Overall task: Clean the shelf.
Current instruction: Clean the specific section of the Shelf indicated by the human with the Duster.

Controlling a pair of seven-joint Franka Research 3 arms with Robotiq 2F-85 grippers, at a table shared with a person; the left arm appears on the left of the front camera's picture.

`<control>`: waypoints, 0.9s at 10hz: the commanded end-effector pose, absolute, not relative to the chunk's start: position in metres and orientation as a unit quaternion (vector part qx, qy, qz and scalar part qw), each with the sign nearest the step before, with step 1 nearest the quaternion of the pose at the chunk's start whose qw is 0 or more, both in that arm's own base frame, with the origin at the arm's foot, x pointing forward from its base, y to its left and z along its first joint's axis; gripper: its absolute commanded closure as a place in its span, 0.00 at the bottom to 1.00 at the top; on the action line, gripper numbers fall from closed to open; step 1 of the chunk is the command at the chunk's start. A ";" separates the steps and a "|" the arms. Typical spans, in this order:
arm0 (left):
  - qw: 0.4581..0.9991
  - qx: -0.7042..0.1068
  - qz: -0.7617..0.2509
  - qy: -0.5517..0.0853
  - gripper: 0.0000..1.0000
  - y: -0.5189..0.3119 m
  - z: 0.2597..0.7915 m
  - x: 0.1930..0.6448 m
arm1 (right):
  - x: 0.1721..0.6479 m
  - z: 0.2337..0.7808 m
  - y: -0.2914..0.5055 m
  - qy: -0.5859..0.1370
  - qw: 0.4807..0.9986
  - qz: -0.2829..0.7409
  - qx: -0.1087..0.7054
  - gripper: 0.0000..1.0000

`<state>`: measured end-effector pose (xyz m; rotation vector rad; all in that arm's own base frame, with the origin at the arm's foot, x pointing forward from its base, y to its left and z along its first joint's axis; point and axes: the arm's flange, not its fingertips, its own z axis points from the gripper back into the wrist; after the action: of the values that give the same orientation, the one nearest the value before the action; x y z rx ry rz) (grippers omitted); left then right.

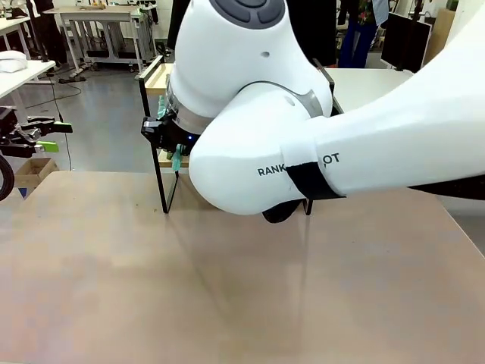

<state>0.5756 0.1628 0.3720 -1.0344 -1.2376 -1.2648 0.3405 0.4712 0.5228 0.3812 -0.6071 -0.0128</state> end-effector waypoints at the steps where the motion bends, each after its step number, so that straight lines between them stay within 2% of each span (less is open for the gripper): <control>1: 0.516 -0.429 -0.534 -0.514 0.00 0.163 0.375 0.573 | 0.370 0.510 0.520 -0.300 0.938 -0.024 0.174 0.86; 9: 0.516 -0.429 -0.534 -0.514 0.00 0.163 0.375 0.573 | 0.391 0.478 0.541 -0.250 0.956 -0.031 0.148 0.86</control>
<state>0.5756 0.1629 0.3721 -1.0343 -1.2376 -1.2648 0.3469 0.4763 0.4938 0.3076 -0.5208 -0.0333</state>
